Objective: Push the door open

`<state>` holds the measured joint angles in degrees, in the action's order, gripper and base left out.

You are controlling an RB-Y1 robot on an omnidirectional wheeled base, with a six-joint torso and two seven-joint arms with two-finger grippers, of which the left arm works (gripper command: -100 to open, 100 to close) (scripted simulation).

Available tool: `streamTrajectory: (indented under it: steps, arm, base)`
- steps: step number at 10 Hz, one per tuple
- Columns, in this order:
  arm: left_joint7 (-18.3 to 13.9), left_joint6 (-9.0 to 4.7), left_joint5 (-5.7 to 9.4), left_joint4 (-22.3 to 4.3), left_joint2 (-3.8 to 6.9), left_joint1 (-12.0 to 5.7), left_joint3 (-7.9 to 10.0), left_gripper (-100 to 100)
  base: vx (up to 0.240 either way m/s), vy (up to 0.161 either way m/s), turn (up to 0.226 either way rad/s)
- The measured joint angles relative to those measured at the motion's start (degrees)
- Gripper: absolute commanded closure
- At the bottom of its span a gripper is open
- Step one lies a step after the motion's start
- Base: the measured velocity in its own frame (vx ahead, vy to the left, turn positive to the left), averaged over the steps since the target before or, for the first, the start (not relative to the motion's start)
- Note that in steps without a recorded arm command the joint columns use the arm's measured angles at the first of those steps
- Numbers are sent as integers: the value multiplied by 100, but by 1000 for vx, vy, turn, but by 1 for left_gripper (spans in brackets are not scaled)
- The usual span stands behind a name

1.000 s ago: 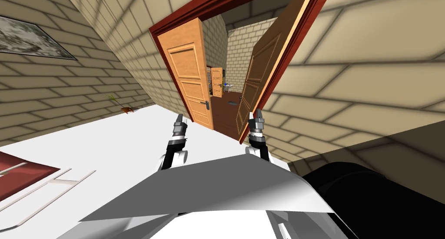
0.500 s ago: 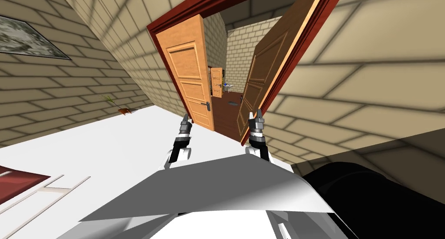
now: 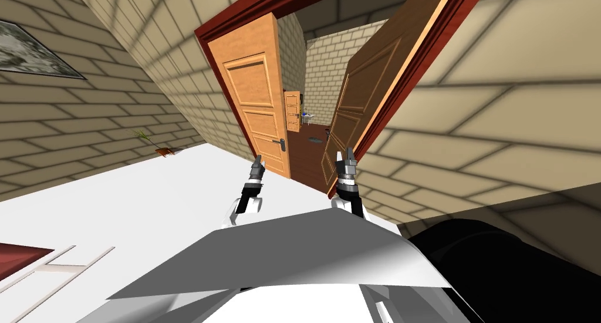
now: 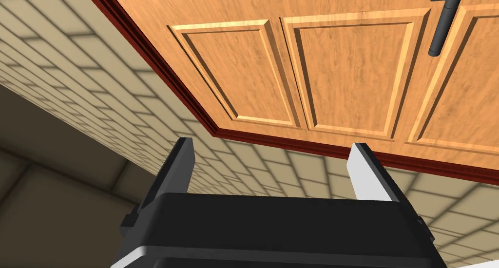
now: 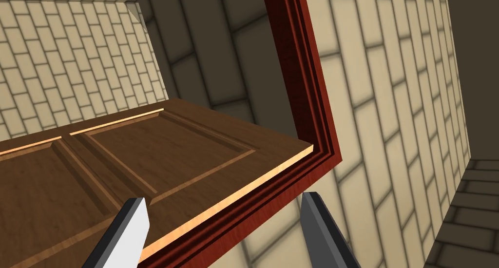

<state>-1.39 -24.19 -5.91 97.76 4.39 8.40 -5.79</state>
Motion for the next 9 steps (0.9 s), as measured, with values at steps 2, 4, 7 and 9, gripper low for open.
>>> streamTrajectory:
  steps: [2, 4, 7, 9]
  arm:
    - [-92, -11, 0, -311, 16, -184, -87, -100]
    - [-190, -38, 5, -630, 44, -373, -169, -100]
    - [-329, -40, 9, -1131, 60, -721, -283, -100]
    - [-427, -38, 9, -1402, 75, -882, -375, -100]
  base:
    - [85, 71, -22]
    - [98, 75, -24]
    - [91, 81, -23]
    - [91, 100, -24]
